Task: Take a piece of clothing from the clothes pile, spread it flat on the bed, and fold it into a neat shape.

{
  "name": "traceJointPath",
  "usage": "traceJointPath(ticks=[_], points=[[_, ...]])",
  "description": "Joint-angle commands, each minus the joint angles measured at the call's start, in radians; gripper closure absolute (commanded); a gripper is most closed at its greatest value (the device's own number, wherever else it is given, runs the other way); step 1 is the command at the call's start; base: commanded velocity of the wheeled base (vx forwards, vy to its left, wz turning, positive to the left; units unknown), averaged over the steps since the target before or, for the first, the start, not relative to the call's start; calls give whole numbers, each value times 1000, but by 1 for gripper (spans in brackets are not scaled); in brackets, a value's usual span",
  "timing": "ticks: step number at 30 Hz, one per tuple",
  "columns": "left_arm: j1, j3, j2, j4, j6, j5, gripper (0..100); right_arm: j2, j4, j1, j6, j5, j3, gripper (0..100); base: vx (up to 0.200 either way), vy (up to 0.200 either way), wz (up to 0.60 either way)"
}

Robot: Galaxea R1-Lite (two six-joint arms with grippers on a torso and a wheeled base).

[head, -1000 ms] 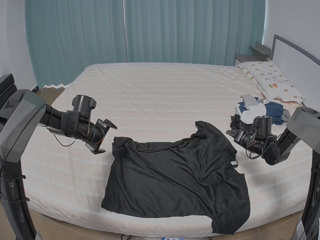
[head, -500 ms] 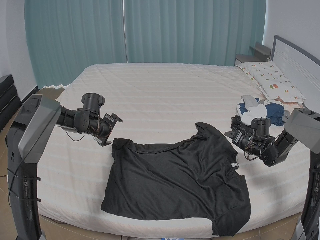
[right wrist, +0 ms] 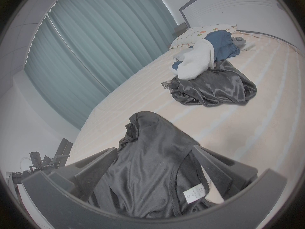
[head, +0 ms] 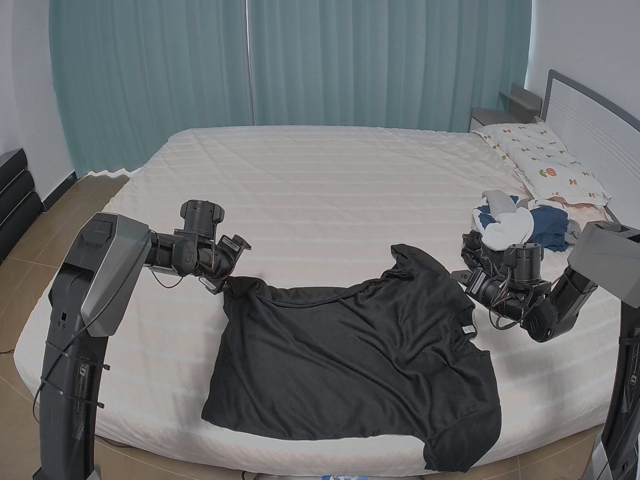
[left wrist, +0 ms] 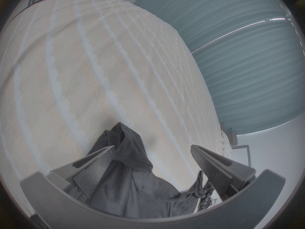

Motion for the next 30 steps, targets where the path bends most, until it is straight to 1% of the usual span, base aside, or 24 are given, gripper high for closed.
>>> traceJointPath(ticks=[1, 11, 12, 18, 19, 24, 27, 30], points=[[-3, -15, 48, -2, 16, 10, 0, 4, -2, 0, -2, 0, 11, 0, 0, 0, 0], [-5, -32, 74, -17, 23, 25, 0, 26, 8, 16, -3, 0, -38, 0, 0, 0, 0], [-3, -32, 74, -17, 28, 25, 100, 32, 8, 16, -3, 0, -44, 0, 0, 0, 0], [-3, -32, 74, -17, 33, 32, 100, 86, 16, 16, -11, -3, -101, 0, 0, 0, 0], [-2, -32, 74, -17, 28, 51, 100, 99, 45, 16, -13, -5, -130, 0, 0, 0, 0], [3, -29, 66, -33, 20, 99, 100, 116, 142, 14, -25, -5, -224, 0, 0, 0, 0], [12, -17, 65, -57, 14, 113, 100, 144, 171, 11, -48, -6, -274, 0, 0, 0, 0], [24, 2, 42, -74, -44, 119, 100, 198, 219, 5, -105, -19, -354, 0, 0, 0, 0]])
